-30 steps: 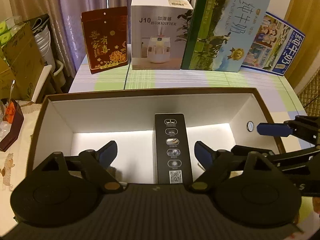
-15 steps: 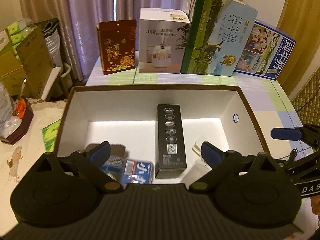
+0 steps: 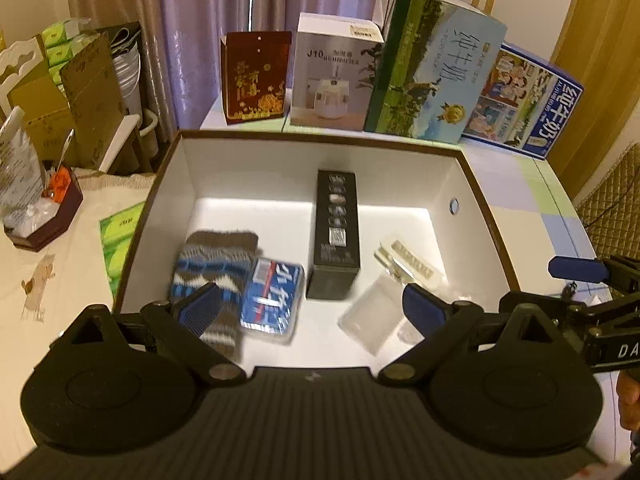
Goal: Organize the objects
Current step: 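Withdraw both tools toward the purple tube and red candy packet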
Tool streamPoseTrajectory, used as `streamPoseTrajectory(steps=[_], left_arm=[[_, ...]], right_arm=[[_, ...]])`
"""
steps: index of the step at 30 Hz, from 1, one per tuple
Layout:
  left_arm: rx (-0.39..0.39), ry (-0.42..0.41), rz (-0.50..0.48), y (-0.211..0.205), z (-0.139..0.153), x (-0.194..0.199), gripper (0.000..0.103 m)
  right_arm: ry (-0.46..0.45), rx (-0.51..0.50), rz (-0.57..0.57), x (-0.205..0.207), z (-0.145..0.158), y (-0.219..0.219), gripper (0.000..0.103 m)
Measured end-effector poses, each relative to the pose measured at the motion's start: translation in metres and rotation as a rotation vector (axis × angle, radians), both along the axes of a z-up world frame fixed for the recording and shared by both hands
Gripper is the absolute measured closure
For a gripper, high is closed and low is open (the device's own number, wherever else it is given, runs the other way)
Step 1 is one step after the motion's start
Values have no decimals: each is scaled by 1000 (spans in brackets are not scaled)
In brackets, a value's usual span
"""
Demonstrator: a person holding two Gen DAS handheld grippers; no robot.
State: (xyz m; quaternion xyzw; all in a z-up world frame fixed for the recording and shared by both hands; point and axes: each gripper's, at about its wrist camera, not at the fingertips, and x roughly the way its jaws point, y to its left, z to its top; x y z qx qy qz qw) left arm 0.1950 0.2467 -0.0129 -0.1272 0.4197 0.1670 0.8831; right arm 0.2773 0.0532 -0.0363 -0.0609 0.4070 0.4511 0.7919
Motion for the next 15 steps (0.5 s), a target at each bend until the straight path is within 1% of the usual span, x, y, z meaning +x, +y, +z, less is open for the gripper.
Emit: streamPoseTrajectory(steps=[8, 15], left_arm=[[-23, 10, -1, -23, -3, -24, 8], [-24, 22, -22, -47, -3, -39, 8]], right_arm=[[16, -4, -23, -14, 0, -26, 2], [33, -6, -39, -29, -2, -51, 2]])
